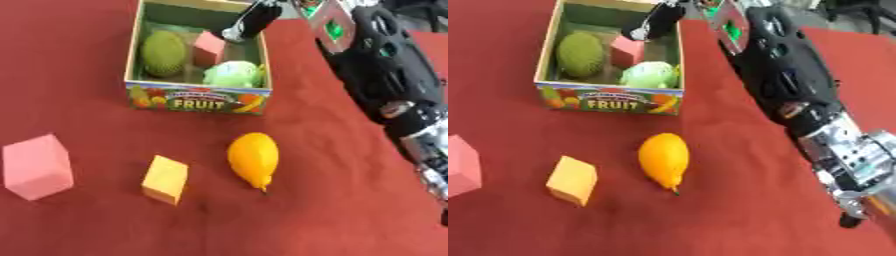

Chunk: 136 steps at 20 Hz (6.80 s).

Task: Pick up objects on the table and place them in the box.

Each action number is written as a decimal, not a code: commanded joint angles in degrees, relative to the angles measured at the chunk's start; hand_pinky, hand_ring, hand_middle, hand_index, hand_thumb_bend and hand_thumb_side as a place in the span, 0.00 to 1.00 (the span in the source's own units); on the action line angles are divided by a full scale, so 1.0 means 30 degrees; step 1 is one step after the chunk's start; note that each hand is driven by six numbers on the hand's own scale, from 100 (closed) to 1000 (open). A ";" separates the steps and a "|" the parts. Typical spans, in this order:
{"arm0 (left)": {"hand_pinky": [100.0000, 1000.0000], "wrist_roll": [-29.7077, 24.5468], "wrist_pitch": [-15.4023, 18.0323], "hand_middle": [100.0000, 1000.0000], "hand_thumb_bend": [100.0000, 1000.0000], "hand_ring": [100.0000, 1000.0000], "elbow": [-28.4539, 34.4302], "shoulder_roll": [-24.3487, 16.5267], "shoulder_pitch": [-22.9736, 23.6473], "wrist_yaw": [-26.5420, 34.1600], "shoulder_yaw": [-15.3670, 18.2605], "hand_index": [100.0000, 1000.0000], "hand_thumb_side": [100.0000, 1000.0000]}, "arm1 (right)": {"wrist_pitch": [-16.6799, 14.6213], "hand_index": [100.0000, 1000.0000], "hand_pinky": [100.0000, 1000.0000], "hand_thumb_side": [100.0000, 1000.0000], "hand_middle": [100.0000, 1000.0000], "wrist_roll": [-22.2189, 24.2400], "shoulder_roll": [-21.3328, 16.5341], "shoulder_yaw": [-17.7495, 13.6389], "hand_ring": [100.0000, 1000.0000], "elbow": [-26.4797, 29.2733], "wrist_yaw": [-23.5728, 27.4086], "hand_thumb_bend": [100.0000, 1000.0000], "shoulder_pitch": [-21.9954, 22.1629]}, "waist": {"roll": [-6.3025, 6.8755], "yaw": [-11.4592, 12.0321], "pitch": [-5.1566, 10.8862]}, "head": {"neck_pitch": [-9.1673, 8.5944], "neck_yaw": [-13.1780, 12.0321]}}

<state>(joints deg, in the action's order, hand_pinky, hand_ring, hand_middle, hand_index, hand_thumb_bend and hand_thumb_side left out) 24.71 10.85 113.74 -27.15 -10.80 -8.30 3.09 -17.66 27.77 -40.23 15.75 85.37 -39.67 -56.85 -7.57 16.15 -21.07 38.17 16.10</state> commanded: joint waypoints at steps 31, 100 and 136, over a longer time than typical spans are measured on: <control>0.73 -0.0129 -0.0094 0.72 0.24 0.77 0.0285 0.0024 -0.0090 0.0107 0.0081 0.97 0.72 | -0.1436 0.90 0.86 0.41 0.76 0.1628 -0.5932 0.1886 0.84 0.9740 0.4337 0.08 0.8985 | 0.0109 -0.0054 0.0391 | -0.0271 -0.0333; 0.74 -0.0435 -0.0204 0.71 0.20 0.77 0.0285 0.0232 -0.0113 0.0572 -0.0008 0.96 0.74 | 0.1621 0.56 0.74 0.00 0.39 -0.0476 -0.4615 0.1044 0.62 0.9728 0.2241 0.00 0.8060 | 0.0138 -0.0046 0.0205 | -0.0512 -0.0226; 0.74 -0.0640 -0.0249 0.71 0.20 0.78 0.0285 0.0167 -0.0273 0.0714 -0.0241 0.96 0.74 | 0.6194 0.69 0.77 0.00 0.56 -0.1965 0.2173 0.0990 0.70 -0.0608 -0.2122 0.00 -0.0892 | 0.0062 0.0222 0.0188 | -0.0401 0.0518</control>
<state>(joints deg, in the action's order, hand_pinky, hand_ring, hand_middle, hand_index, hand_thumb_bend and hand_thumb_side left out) 23.04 10.00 113.74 -25.21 -11.14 -6.33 2.33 1.51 22.19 -33.36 19.13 84.77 -45.32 -58.02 -7.68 16.79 -21.13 37.28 17.48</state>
